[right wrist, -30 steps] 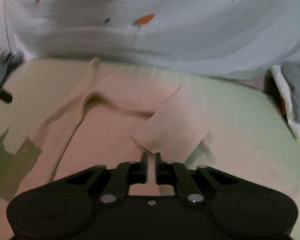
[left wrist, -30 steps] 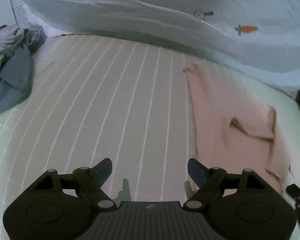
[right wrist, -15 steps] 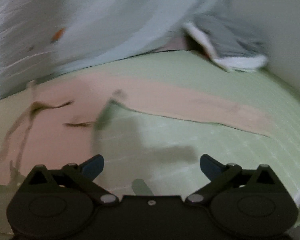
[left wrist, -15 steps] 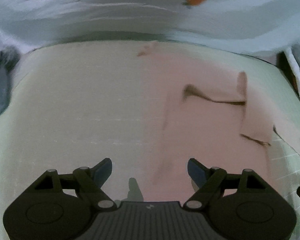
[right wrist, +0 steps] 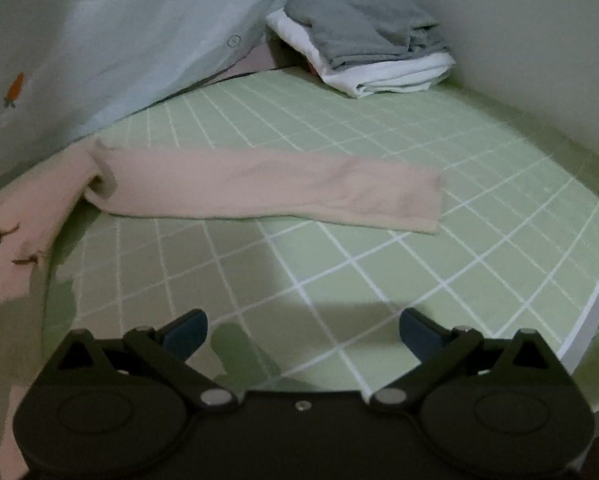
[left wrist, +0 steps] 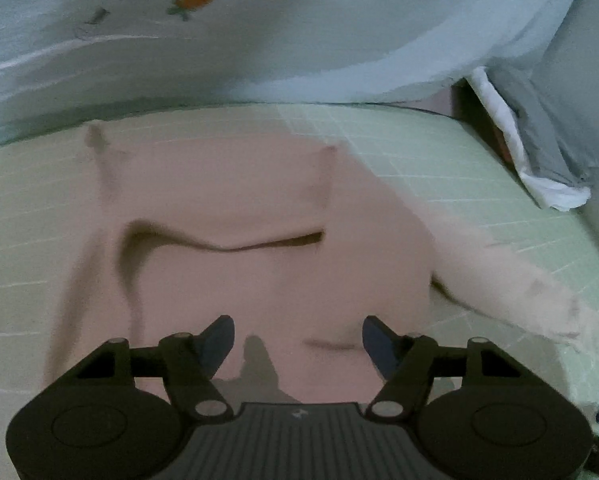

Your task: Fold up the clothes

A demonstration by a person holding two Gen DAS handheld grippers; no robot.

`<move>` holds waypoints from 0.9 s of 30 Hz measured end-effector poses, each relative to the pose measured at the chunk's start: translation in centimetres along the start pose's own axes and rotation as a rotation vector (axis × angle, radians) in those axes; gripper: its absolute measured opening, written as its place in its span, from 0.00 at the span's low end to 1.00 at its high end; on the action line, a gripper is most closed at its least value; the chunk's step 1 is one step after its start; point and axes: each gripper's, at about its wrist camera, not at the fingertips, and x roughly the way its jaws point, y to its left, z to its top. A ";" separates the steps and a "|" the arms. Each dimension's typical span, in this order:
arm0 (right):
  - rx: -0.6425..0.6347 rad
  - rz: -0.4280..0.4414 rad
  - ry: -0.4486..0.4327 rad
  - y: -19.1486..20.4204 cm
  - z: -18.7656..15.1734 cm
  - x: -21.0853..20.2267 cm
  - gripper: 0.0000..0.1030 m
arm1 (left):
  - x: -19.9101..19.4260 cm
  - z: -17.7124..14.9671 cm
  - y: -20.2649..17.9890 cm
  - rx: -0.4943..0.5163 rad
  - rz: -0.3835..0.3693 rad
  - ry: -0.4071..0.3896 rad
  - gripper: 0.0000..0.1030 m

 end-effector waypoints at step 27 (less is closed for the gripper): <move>-0.055 -0.025 0.078 1.1 -1.3 -1.4 1.00 | -13.1 -10.1 8.6 -0.580 -0.197 0.045 0.01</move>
